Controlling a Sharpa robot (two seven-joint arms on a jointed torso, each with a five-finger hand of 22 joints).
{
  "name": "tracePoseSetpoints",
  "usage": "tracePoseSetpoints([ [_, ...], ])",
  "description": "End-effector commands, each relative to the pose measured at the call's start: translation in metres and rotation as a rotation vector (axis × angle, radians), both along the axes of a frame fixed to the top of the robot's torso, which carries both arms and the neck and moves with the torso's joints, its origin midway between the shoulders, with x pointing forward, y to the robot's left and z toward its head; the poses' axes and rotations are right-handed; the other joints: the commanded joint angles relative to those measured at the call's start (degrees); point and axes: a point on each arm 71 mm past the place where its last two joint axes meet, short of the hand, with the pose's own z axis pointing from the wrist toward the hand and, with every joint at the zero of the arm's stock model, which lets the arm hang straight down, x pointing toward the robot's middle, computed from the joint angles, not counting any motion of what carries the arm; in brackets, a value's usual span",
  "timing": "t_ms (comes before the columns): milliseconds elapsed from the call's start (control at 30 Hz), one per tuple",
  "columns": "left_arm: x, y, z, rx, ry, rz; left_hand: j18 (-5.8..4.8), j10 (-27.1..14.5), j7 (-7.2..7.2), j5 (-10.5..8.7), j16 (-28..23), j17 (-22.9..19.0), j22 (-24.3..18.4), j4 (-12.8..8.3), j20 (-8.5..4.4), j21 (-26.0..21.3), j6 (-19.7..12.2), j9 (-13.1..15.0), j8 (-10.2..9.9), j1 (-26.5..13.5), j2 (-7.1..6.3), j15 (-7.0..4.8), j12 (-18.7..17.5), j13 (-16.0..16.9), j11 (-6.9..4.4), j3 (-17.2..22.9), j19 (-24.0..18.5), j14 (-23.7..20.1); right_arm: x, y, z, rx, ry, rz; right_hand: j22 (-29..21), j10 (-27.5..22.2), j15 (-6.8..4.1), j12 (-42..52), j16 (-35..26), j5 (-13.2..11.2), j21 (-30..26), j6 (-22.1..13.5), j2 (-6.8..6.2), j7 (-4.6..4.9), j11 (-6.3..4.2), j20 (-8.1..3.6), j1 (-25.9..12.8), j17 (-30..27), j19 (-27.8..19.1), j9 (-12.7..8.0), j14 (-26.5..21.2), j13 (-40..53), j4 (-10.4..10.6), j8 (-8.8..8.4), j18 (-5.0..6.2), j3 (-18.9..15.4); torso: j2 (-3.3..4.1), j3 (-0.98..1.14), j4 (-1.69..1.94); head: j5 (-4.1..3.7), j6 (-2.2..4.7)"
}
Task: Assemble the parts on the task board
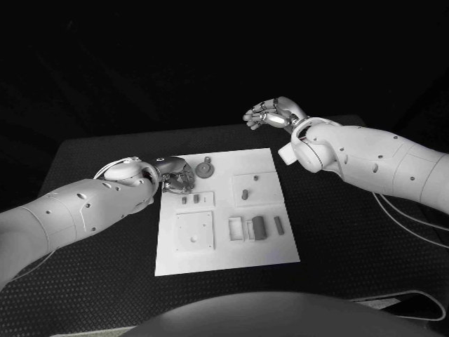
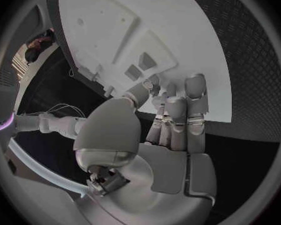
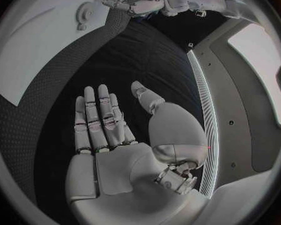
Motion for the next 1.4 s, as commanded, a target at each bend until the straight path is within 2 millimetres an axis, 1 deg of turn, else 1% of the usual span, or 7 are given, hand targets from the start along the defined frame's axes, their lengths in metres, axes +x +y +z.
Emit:
tracePoseSetpoints([
  [33,0.0,0.004,0.0,-0.003,-0.001,0.006,7.81,-0.3,-0.01,-0.09,0.4,-0.1,0.1,0.0,0.28,-0.4,-0.4,0.0,-0.2,0.6,-0.18,0.41,0.1,0.1,0.05,-0.4,0.0,-0.2,0.0,0.001,0.001,-0.005,-0.003,0.008,0.0,-0.1,0.28,-0.3,-0.4,-0.1,-0.3,-0.4,-0.13,0.95,0.39,0.2,-0.5,0.1,-0.4,-0.1,-0.1,0.0,-0.2,-0.28,1.06,0.1,0.0,-0.04,0.01,0.05,0.1],
  [400,0.006,0.045,0.007,-0.062,-0.027,0.114,7.81,0.1,1.1,0.0,0.4,-0.3,0.2,0.1,0.37,-0.7,2.2,0.8,1.7,0.6,-0.03,0.33,0.5,0.5,-0.05,-0.7,-0.1,-0.4,-0.002,-0.005,0.001,-0.128,-0.049,0.061,0.2,-0.4,0.03,-0.6,0.0,-0.1,-0.1,-0.5,-0.9,0.96,0.55,0.17,1.8,0.4,0.0,-0.1,0.6,0.0,-2.4,-0.31,1.25,0.5,-0.01,-0.2,0.32,0.12,0.5],
  [533,0.01,0.065,0.013,-0.128,-0.045,0.188,7.51,0.2,1.84,0.47,0.0,-0.6,0.0,0.1,0.55,-1.4,2.9,1.0,2.2,0.8,0.2,0.33,0.5,0.7,-0.06,-0.1,-1.1,-1.4,-0.002,-0.01,0.001,-0.246,-0.089,0.108,0.2,0.0,-0.41,-0.5,0.5,-0.1,-0.1,-0.1,-2.75,0.86,0.42,0.21,5.4,1.1,1.0,0.0,1.4,0.1,-3.2,-0.05,1.61,0.7,-0.04,-0.12,0.25,0.32,0.64],
  [833,0.011,0.114,0.027,-0.455,0.091,0.454,5.31,-0.7,2.94,0.66,-7.1,-4.2,-3.7,0.4,1.86,-7.9,2.4,1.0,2.7,-0.9,0.64,0.92,0.4,1.2,0.5,1.6,-6.7,-6.5,-0.006,-0.013,0.008,-0.439,-0.134,0.189,-0.4,2.8,-2.04,1.2,2.7,-0.1,0.3,1.7,-4.27,0.13,-0.92,0.19,8.4,3.1,4.8,0.6,4.7,1.3,-3.2,1.04,2.98,-0.2,-0.07,-0.07,0.2,-0.88,1.31],
  [967,0.01,0.128,0.039,-0.507,0.094,0.526,5.05,-0.3,2.94,0.47,-7.7,-4.5,-4.1,0.7,1.93,-8.4,2.5,1.1,2.8,-1.9,0.88,0.88,0.6,1.4,0.44,1.2,-6.9,-6.6,-0.008,-0.013,0.01,-0.538,-0.141,0.209,-0.5,3.4,-2.35,1.6,3.1,-0.1,0.3,2.2,-4.25,-0.11,-1.23,0.2,8.6,3.5,5.5,0.8,5.3,1.6,-3.2,1.31,3.24,-0.3,-0.19,-0.19,0.1,-0.68,1.54],
  [1133,0.004,0.133,0.049,-0.579,0.136,0.559,4.65,0.0,2.72,-0.49,-8.9,-5.1,-4.9,0.8,1.82,-9.7,2.7,1.2,3.2,-4.8,0.82,0.77,0.7,1.7,0.31,-0.6,-7.4,-7.0,-0.009,-0.013,0.008,-0.684,-0.143,0.207,-0.8,6.3,-4.14,3.6,5.3,-0.1,1.4,4.0,-4.11,-0.96,-2.78,0.11,8.0,5.5,9.9,1.5,8.8,3.1,-3.1,2.28,4.63,-0.8,-0.35,-0.15,0.3,-0.75,1.6],
  [1400,-0.012,0.126,0.053,-0.723,0.294,0.547,0.84,-2.5,3.52,-0.57,-23.1,-11.2,-11.8,0.2,5.18,-20.9,0.4,0.9,2.7,-7.2,0.6,3.89,0.0,1.3,2.81,-0.2,-20.5,-18.8,-0.012,-0.012,-0.009,-0.866,-0.139,0.223,-0.4,10.1,-6.45,7.4,8.9,0.0,2.7,4.7,-5.53,-1.72,-4.6,-0.92,7.7,9.8,14.4,2.1,12.8,7.1,-2.9,2.32,4.8,-1.3,-1.6,-0.32,0.59,-0.29,1.04],
])
